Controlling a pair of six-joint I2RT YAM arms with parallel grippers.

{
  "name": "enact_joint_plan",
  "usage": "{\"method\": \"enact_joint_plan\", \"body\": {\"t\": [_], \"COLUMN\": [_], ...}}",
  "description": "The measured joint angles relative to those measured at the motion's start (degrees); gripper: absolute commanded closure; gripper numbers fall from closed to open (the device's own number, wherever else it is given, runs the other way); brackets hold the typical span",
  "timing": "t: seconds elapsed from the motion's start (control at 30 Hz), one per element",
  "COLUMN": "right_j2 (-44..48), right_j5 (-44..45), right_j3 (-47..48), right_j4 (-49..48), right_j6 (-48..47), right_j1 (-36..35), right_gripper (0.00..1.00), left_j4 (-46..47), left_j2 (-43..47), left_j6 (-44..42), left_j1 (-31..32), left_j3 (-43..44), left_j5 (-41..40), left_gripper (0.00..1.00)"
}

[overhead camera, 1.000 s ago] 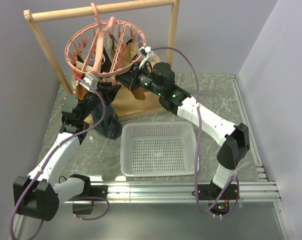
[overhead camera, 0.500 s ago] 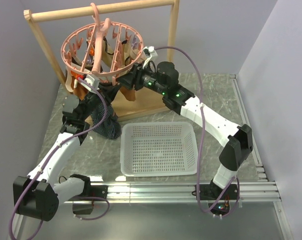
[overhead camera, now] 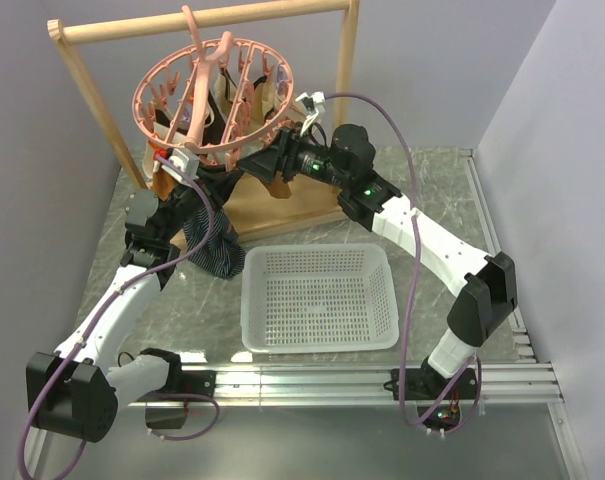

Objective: Clip the underwear to the hanger

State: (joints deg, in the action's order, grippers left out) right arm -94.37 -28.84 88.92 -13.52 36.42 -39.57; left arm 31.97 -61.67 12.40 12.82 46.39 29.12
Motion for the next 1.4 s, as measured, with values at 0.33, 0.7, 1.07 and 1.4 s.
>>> {"method": "enact_joint_plan", "body": {"t": [0.33,0.7,1.07,1.4], "right_j2": [-5.05,-6.38,-6.38,-6.38], "right_j5": [2.99,4.9,7.72,7.98], "right_j3": [7.23,7.58,7.85,7.87], "right_j4": [2.21,2.75,3.61,3.74], "right_j6": [0.17,-0.07,-1.97,-2.67], "right_j1": [-2.49,-3.1,-3.08,-3.1], "right_gripper": [0.27,0.55,1.0,1.0], "left_j4": [0.17,0.28,-0.55,-8.52], "left_j2": [0.0,-0.07,-0.09,2.73], "left_j6": [0.35,0.37,0.09,-2.71], "left_j1": [0.0,0.0,-0.2,-2.25], "left_j3": [0.0,0.0,0.0,1.2], "left_j5": [0.42,0.61,0.35,4.61], "left_gripper": [1.0,1.0,0.65,0.48]}}
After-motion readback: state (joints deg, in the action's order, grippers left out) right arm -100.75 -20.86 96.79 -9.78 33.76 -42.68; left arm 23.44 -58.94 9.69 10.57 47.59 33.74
